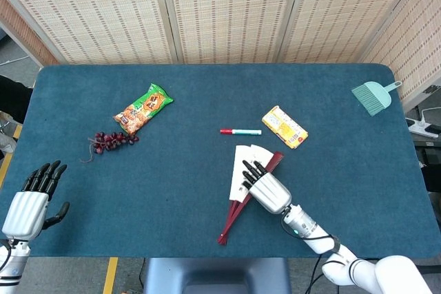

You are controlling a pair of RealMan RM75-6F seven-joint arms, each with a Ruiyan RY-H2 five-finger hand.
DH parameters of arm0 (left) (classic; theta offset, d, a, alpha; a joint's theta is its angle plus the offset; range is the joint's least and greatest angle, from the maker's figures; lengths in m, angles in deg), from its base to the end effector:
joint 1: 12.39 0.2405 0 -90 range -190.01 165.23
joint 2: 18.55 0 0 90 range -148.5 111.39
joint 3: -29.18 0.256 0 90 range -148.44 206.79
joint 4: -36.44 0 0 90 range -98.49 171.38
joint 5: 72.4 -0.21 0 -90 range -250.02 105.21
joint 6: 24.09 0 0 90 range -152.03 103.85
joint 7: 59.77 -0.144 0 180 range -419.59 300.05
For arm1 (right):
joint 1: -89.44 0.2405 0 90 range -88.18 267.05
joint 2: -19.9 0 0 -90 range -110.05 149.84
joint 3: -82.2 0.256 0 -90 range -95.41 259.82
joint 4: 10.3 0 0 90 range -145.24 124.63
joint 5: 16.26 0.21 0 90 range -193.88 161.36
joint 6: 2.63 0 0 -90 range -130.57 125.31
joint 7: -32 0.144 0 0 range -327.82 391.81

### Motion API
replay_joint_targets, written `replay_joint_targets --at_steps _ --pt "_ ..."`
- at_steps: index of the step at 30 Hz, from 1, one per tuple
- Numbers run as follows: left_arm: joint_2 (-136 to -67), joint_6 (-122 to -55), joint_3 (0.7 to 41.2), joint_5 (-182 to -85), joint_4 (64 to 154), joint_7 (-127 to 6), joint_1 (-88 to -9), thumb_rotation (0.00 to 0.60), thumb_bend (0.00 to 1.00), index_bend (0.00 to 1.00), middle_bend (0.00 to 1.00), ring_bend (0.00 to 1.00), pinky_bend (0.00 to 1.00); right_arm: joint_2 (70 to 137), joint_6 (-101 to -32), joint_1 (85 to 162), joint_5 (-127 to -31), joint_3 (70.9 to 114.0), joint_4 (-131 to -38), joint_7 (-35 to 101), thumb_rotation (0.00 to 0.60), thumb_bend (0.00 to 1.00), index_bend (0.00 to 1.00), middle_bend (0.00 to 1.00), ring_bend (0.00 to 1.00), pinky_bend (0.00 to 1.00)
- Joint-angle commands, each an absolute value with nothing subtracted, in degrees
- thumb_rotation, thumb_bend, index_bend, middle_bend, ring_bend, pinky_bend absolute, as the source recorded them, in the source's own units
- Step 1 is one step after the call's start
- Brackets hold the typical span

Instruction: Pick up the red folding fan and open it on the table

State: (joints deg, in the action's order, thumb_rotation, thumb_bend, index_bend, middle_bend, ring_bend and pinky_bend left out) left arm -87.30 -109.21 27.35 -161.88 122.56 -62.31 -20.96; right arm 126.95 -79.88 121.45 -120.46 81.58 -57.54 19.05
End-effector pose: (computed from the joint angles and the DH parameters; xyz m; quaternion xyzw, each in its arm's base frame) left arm -0.3063 0.1983 0.1370 -0.6388 -0.3371 -0.3918 0.5699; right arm -0.1988 -0.2823 -0.0687 0.8060 -0.0812 0.4160 0.4132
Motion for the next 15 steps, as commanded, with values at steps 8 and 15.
replay_joint_targets --at_steps 8,15 --pt "-87.95 -108.29 28.14 -164.16 121.60 -57.48 -22.17 0.600 0.38 0.00 0.06 0.03 0.16 109.13 -77.58 123.24 -117.39 83.66 -89.41 16.02 0.600 0.68 0.74 0.33 0.12 0.25" --pt "-88.83 -105.27 28.64 -165.43 118.86 -45.98 -24.73 0.600 0.38 0.04 0.12 0.08 0.20 99.04 -71.57 124.46 -106.33 90.06 -109.04 16.48 0.600 0.68 0.75 0.33 0.12 0.26"
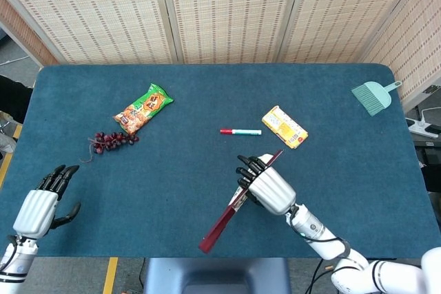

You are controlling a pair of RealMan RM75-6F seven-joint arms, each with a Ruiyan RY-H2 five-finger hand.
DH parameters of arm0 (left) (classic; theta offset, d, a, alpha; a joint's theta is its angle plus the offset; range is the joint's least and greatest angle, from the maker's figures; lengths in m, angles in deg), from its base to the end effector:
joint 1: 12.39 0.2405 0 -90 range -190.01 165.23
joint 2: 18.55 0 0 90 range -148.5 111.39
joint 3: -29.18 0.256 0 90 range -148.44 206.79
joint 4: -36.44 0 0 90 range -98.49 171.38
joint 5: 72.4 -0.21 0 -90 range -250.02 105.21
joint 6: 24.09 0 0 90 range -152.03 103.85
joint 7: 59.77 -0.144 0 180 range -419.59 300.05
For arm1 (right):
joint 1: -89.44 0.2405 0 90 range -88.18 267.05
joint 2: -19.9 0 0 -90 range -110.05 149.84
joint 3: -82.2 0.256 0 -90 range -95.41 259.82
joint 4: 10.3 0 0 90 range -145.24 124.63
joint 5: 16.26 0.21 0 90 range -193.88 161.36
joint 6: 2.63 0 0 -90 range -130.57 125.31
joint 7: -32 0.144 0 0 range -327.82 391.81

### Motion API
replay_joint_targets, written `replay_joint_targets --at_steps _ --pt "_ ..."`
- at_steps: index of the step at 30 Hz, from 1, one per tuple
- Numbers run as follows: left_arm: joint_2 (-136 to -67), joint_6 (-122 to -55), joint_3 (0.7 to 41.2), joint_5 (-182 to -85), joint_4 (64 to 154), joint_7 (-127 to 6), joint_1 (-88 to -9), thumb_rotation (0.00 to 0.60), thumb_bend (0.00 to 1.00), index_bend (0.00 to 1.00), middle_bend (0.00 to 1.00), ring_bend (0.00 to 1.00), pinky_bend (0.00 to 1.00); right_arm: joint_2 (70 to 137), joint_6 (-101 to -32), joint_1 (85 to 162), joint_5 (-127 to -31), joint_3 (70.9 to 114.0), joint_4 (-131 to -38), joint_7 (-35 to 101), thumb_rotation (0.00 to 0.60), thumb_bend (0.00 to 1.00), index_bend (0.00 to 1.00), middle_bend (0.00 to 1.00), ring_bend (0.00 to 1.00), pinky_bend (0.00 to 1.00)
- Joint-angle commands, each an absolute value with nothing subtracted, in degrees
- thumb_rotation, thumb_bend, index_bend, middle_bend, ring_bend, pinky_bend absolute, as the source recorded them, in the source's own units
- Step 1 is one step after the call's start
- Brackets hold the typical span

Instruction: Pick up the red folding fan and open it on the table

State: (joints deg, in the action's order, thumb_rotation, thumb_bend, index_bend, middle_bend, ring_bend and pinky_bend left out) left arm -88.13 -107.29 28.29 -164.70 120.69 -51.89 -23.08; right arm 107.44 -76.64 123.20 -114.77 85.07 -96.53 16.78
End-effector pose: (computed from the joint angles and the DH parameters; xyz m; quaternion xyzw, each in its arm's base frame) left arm -0.3012 0.2058 0.1256 -0.6402 -0.3807 -0.4359 0.5052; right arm -0.1350 -0.2698 0.0082 0.7652 -0.1873 0.4998 0.3599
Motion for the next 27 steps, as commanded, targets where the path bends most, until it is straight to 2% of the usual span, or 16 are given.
replay_joint_targets --at_steps 1,7,11,15,20,22,25,27 --pt "-89.15 -104.79 28.94 -165.73 118.43 -43.53 -25.08 0.600 0.38 0.04 0.13 0.08 0.20 98.11 -70.46 124.77 -103.98 91.20 -111.49 16.99 0.600 0.68 0.75 0.33 0.12 0.26" --pt "-91.76 -103.25 29.79 -168.51 117.74 -27.73 -28.10 0.600 0.38 0.11 0.16 0.08 0.22 95.58 -65.62 127.38 -93.65 96.48 -121.10 17.43 0.600 0.68 0.75 0.33 0.12 0.26" --pt "-94.44 -101.06 27.94 -166.67 122.27 -18.50 -30.89 0.600 0.37 0.16 0.18 0.08 0.23 96.12 -64.23 130.17 -88.60 99.13 -124.66 12.90 0.600 0.68 0.75 0.33 0.12 0.26" --pt "-95.78 -94.67 25.02 -161.19 129.33 -17.76 -34.49 0.600 0.37 0.18 0.17 0.08 0.24 98.76 -64.81 132.70 -83.42 100.91 -126.04 8.05 0.600 0.68 0.75 0.33 0.12 0.26" --pt "-95.86 -85.85 23.30 -154.43 136.03 -14.30 -37.99 0.600 0.37 0.19 0.16 0.07 0.23 101.34 -65.78 135.72 -77.58 102.59 -126.75 3.27 0.600 0.68 0.75 0.33 0.12 0.26" --pt "-96.64 -84.04 22.95 -153.02 137.18 -13.20 -38.77 0.600 0.37 0.21 0.16 0.07 0.23 102.46 -66.40 136.82 -75.68 103.13 -126.63 2.01 0.600 0.68 0.75 0.33 0.12 0.26" --pt "-97.52 -84.24 23.80 -153.36 137.44 -11.55 -38.14 0.600 0.38 0.22 0.16 0.07 0.23 103.86 -66.89 138.10 -74.01 103.76 -125.96 1.47 0.600 0.68 0.75 0.33 0.12 0.26" --pt "-97.67 -85.05 22.84 -152.80 137.18 -9.81 -37.89 0.600 0.38 0.22 0.16 0.07 0.23 104.94 -67.07 139.00 -72.98 104.08 -125.22 1.48 0.600 0.68 0.75 0.33 0.12 0.26"
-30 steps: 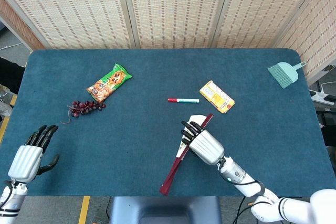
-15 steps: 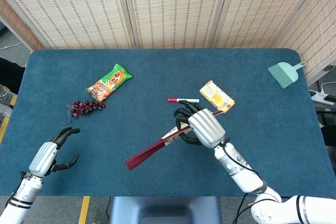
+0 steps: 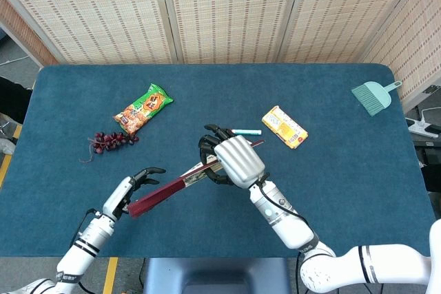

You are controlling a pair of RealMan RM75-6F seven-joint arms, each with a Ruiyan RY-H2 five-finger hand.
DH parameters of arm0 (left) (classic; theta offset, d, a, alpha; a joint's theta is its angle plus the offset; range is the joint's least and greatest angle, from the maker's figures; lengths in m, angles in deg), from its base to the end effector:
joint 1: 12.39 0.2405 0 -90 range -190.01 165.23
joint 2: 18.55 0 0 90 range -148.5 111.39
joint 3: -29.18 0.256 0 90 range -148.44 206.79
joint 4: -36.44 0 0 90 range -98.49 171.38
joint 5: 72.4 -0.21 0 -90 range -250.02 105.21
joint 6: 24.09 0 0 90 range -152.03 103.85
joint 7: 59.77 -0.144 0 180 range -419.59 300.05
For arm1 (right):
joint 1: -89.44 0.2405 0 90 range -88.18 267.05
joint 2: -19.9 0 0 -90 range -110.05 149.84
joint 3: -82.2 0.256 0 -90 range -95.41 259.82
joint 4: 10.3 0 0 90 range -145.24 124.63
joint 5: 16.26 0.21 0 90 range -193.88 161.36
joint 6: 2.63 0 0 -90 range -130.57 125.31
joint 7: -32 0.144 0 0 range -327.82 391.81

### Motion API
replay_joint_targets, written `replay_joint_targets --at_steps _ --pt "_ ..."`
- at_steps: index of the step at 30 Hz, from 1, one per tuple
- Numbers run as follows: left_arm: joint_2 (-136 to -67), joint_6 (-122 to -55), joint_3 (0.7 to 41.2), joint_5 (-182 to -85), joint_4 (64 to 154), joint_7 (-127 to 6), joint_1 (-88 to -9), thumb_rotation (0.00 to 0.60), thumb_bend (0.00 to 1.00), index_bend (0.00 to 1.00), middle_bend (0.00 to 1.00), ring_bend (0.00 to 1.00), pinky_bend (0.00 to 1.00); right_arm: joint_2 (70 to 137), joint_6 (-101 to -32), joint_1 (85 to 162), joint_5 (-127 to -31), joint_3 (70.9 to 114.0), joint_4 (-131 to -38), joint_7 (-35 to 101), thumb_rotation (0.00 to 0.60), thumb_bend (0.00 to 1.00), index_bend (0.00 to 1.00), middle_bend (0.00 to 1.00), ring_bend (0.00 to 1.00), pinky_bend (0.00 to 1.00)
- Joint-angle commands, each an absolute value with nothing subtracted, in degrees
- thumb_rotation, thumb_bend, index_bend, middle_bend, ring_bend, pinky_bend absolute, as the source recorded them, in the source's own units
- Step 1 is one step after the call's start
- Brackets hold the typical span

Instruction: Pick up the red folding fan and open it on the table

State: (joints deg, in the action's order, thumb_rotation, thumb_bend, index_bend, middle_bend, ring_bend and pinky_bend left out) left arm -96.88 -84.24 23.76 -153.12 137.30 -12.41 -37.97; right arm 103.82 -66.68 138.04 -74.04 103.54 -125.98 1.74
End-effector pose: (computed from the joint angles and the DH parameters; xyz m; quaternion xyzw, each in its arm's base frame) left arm -0.1811 0.2521 0.0236 -0.4204 -0.7283 -0.5281 0.1184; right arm 0.0052 -0.3003 0.0457 0.7022 -0.3679 0.5277 0.3052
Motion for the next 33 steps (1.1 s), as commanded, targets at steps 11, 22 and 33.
replay_joint_targets --at_steps 11,22,33 --pt "-99.48 -83.12 19.14 -148.39 140.59 -7.55 -39.78 0.600 0.38 0.22 0.12 0.03 0.20 110.02 -69.51 142.42 -70.03 103.85 -122.27 -1.67 0.600 0.68 0.75 0.33 0.12 0.26" --pt "-101.89 -82.07 18.98 -145.72 142.06 -10.39 -39.94 0.600 0.38 0.22 0.09 0.00 0.18 114.98 -72.97 144.50 -68.13 104.78 -118.77 -2.62 0.600 0.69 0.75 0.33 0.12 0.27" --pt "-103.45 -79.27 17.80 -143.42 140.06 -7.67 -40.10 0.600 0.38 0.22 0.09 0.00 0.18 115.79 -73.22 145.16 -67.00 105.21 -117.47 -1.63 0.600 0.69 0.75 0.33 0.12 0.27"
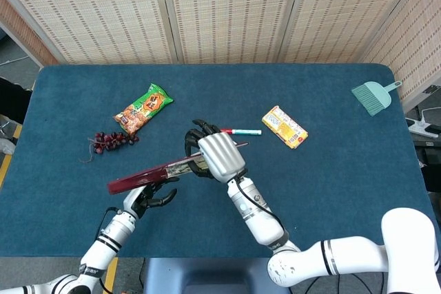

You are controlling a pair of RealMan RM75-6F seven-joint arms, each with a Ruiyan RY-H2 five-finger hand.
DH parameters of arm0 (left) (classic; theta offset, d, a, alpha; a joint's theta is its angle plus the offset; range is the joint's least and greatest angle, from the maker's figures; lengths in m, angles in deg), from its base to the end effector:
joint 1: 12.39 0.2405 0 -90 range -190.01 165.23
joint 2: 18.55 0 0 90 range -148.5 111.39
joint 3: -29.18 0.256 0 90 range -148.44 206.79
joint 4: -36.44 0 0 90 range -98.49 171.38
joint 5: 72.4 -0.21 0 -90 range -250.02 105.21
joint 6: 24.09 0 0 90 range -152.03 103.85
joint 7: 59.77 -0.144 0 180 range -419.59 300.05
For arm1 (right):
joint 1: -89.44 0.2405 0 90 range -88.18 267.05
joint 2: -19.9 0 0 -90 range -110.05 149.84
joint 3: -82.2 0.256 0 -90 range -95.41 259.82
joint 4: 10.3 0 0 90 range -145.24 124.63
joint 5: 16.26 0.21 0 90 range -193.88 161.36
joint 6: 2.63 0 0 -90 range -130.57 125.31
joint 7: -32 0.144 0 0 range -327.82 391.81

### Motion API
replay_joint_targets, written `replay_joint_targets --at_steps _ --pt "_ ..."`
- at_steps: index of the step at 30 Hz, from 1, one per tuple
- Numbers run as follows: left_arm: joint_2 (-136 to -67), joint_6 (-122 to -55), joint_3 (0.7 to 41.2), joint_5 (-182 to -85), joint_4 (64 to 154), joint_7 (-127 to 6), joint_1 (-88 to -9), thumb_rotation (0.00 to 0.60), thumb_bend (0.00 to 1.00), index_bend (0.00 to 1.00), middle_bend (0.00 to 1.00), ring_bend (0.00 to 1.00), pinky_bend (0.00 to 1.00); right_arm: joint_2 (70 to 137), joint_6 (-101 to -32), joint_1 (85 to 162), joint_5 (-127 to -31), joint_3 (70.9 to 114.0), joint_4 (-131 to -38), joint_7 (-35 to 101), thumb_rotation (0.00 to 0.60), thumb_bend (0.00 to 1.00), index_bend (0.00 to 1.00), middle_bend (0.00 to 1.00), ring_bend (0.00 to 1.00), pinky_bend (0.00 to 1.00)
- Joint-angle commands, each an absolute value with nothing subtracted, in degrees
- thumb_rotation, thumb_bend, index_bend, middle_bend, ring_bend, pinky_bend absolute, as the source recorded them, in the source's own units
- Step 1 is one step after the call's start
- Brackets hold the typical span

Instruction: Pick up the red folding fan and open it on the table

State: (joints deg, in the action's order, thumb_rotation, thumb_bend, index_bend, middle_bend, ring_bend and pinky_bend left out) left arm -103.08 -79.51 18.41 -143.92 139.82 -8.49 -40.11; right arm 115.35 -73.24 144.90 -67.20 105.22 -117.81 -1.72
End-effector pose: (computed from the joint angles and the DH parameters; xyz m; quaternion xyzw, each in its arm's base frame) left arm -0.1440 0.2622 -0.0032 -0.3172 -0.7877 -0.5263 0.0446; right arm 0.0319 -0.3122 0.0080 0.6711 -0.3952 0.5355 0.3267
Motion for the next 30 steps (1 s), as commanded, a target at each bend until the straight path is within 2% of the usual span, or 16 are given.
replay_joint_targets --at_steps 1,10,17,19,25,30 --pt "-103.74 -79.36 17.44 -142.94 140.10 -7.70 -40.07 0.600 0.38 0.22 0.09 0.00 0.18 116.20 -73.25 145.33 -66.86 105.22 -117.25 -1.54 0.600 0.69 0.75 0.33 0.12 0.27" --pt "-105.76 -80.04 15.59 -139.20 141.45 -10.27 -39.82 0.600 0.38 0.22 0.07 0.00 0.17 117.81 -74.27 145.88 -66.95 104.92 -116.36 -1.85 0.600 0.69 0.75 0.33 0.12 0.27" --pt "-109.83 -85.44 13.12 -133.37 140.34 -17.76 -39.16 0.600 0.38 0.23 0.03 0.00 0.14 117.97 -75.82 145.60 -67.59 104.20 -117.11 -3.24 0.600 0.70 0.75 0.33 0.12 0.27" --pt "-110.79 -86.24 12.58 -131.95 140.15 -19.05 -39.01 0.600 0.38 0.26 0.03 0.00 0.14 118.09 -76.11 145.57 -67.50 104.15 -117.16 -3.58 0.600 0.71 0.75 0.33 0.12 0.27" --pt "-113.64 -88.87 11.01 -129.28 139.48 -21.59 -38.11 0.600 0.39 0.47 0.07 0.00 0.13 118.74 -76.76 145.73 -67.58 103.92 -117.13 -4.60 0.600 0.71 0.75 0.33 0.12 0.27" --pt "-113.67 -88.24 9.91 -128.53 140.45 -21.74 -37.48 0.600 0.48 0.60 0.10 0.00 0.13 119.34 -77.06 145.71 -67.29 103.85 -116.60 -5.03 0.600 0.71 0.75 0.33 0.12 0.27"
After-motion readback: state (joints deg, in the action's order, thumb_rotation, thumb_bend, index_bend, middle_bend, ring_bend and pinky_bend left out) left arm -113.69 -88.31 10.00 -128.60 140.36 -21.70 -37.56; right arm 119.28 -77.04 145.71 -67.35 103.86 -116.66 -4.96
